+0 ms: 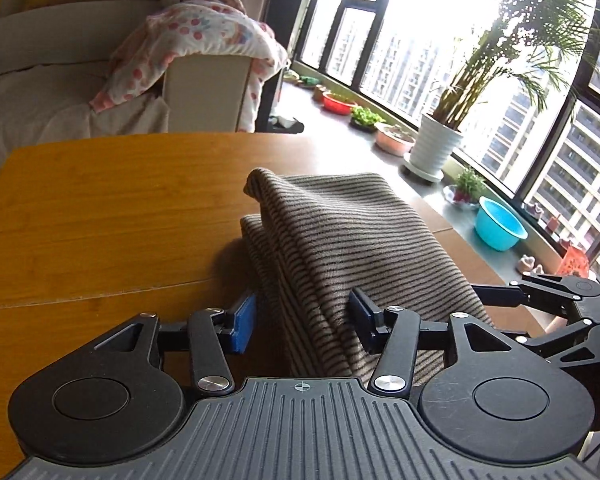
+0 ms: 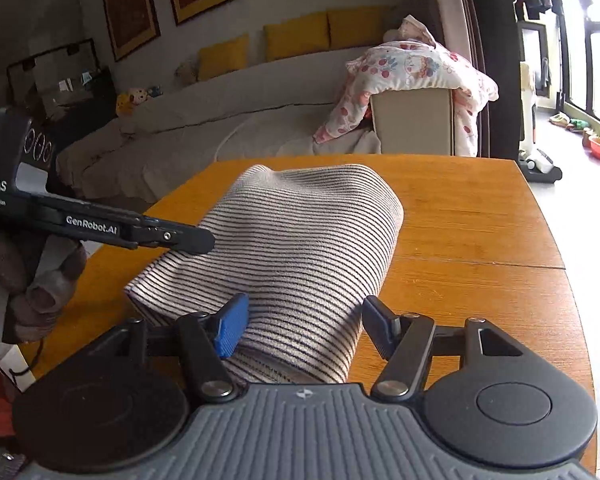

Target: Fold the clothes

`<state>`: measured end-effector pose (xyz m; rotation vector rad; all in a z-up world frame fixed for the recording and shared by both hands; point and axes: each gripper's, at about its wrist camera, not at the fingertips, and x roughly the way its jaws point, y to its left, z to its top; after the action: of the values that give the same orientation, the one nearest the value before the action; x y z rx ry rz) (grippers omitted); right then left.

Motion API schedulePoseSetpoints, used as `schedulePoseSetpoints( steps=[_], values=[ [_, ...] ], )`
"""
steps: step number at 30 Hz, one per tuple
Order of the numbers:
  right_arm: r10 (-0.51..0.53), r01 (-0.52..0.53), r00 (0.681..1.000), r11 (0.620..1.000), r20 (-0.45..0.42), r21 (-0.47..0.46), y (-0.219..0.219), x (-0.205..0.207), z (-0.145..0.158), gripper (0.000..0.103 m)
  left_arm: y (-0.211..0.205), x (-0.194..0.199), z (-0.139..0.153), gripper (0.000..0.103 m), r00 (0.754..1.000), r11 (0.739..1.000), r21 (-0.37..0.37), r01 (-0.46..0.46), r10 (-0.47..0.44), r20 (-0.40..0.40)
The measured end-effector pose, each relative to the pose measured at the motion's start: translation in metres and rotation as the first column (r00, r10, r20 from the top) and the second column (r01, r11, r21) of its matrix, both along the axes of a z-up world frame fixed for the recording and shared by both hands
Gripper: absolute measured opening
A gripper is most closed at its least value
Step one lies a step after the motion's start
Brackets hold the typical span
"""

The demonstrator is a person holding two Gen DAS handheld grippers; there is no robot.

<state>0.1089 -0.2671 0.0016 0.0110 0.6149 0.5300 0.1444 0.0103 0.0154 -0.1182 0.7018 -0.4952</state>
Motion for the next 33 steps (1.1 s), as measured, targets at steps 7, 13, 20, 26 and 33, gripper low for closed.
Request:
schedulePoseSetpoints(
  steps=[7, 13, 20, 26, 33],
  values=[
    [-0.014, 0.014, 1.000, 1.000, 0.015, 0.001, 0.001, -0.003, -0.005, 0.067, -0.010, 0.008, 0.017, 0.040, 0.998, 1.000, 0.023, 0.009, -0.010, 0.064],
    [-0.032, 0.032, 0.999, 0.999, 0.019, 0.000, -0.001, -0.006, -0.006, 0.071, -0.025, 0.036, -0.002, 0.041, 0.997, 0.988, 0.156, -0.006, -0.006, 0.075],
    [-0.052, 0.052, 0.999, 0.999, 0.014, -0.001, -0.002, -0.006, -0.005, 0.078, -0.014, 0.023, 0.006, 0.043, 0.998, 0.992, 0.125, -0.013, 0.004, 0.067],
    [-0.053, 0.053, 0.999, 0.999, -0.003, 0.007, -0.002, -0.002, -0.005, 0.081, -0.008, 0.011, 0.005, 0.073, 0.998, 0.998, 0.034, 0.054, -0.054, -0.023],
    [-0.053, 0.072, 0.992, 0.982, -0.116, 0.174, -0.021, 0.017, 0.001, 0.087, -0.015, 0.003, -0.019, 0.074, 0.990, 0.989, 0.072, 0.133, -0.129, -0.049]
  ],
)
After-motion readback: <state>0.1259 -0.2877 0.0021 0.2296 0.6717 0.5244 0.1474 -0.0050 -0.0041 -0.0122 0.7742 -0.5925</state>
